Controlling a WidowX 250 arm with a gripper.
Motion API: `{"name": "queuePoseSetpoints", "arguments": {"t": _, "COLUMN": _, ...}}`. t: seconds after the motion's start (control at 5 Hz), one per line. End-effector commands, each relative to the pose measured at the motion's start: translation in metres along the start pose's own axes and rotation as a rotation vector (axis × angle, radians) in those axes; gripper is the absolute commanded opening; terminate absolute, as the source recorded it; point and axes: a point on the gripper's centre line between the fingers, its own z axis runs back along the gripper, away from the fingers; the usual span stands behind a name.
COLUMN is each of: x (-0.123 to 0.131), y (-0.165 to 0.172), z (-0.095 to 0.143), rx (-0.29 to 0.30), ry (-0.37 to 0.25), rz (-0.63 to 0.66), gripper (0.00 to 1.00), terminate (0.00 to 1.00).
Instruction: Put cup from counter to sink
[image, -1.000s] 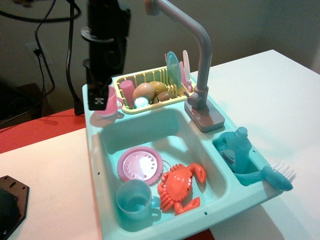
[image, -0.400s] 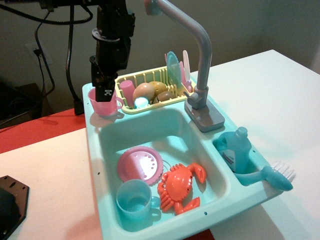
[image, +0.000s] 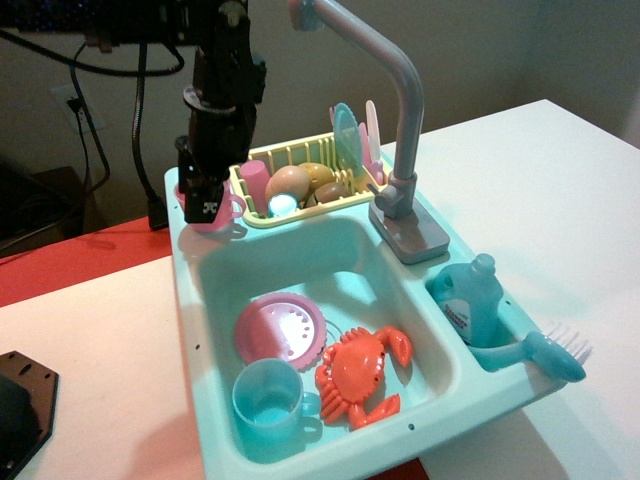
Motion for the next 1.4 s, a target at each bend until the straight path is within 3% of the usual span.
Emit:
{"name": "queuePoseSetpoints", "arguments": {"t": 0.0, "x": -0.008, "y": 0.002, "z": 0.015, "rx": 0.017, "ry": -0.071, "rz": -0.003, "gripper": 0.0, "terminate": 0.0}}
{"name": "queuePoseSetpoints", "arguments": {"t": 0.6, "x": 0.002, "y": -0.005, "z": 0.024, "rx": 0.029, "ry": -0.121, "rz": -0.024, "gripper": 0.0, "terminate": 0.0}}
{"name": "queuePoseSetpoints", "arguments": {"t": 1.2, "x": 0.042, "y": -0.07, "z": 0.065, "rx": 0.04, "ry": -0.21, "rz": -0.147, "gripper": 0.0, "terminate": 0.0}}
